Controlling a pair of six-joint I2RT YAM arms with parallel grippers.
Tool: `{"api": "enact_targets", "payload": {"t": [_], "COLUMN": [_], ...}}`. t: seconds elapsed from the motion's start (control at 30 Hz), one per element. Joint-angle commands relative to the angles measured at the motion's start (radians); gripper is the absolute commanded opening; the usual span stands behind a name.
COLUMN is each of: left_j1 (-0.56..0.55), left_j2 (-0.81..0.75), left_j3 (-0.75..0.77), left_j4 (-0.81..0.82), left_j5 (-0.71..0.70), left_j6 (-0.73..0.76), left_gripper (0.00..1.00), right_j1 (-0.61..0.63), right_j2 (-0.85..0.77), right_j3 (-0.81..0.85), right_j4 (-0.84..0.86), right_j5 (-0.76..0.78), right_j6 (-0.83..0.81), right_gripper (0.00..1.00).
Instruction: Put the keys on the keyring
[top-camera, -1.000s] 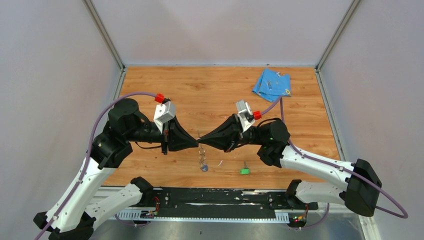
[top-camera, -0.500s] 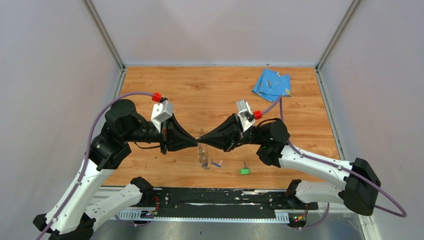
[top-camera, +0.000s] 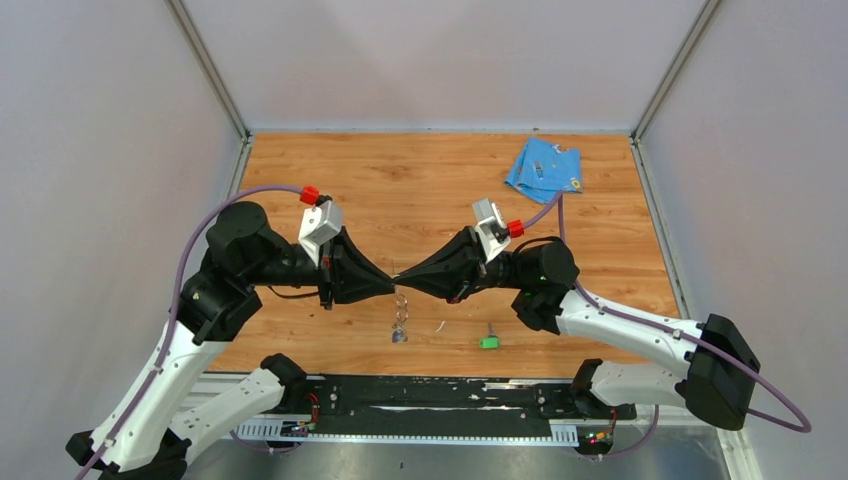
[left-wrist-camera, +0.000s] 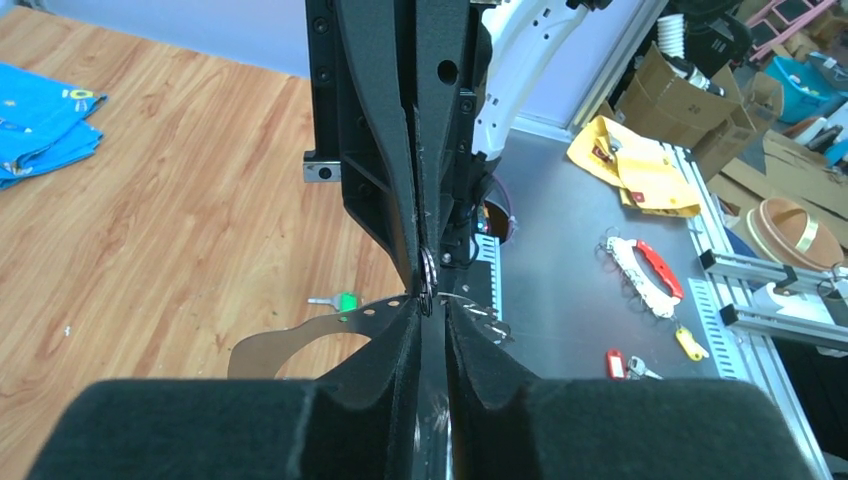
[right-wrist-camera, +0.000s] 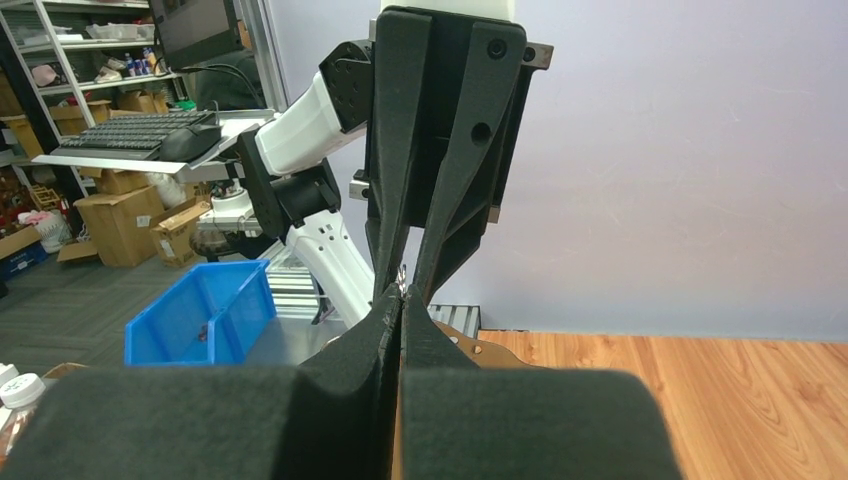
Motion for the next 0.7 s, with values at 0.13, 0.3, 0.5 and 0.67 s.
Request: {"api": "enact_targets", "payload": {"t": [0.13, 0.3, 0.5, 0.67], "left_j1": [0.009, 0.008, 0.012, 0.015], "left_j2": [-0.007, -0.012, -0.011, -0.016], "left_j3": [-0.055, -0.073, -0.009, 0.02], "left_j4": [0.1, 0.125, 0.014, -0.089], "left_j5": [0.02, 0.008, 0.001, -0.023], "left_j6": [-0.063, -0.091, 0.023, 0.134], "left_gripper": [0.0, 0.0, 0.0, 0.0], "right_j1": [0.015, 0.018, 0.019, 0.019], "right_j2": [0.007, 0.006, -0.015, -0.093], "right_j3": [0.024, 0.029, 0.04, 0.058], "right_j4": [0.064, 0.032, -0.066, -0.283], "right_j5": [-0.006, -0.007, 0.01, 0.067], "right_j6": [0.004, -0.014, -0.045, -0.143], "right_gripper": [0.0, 0.0, 0.05, 0.17]}}
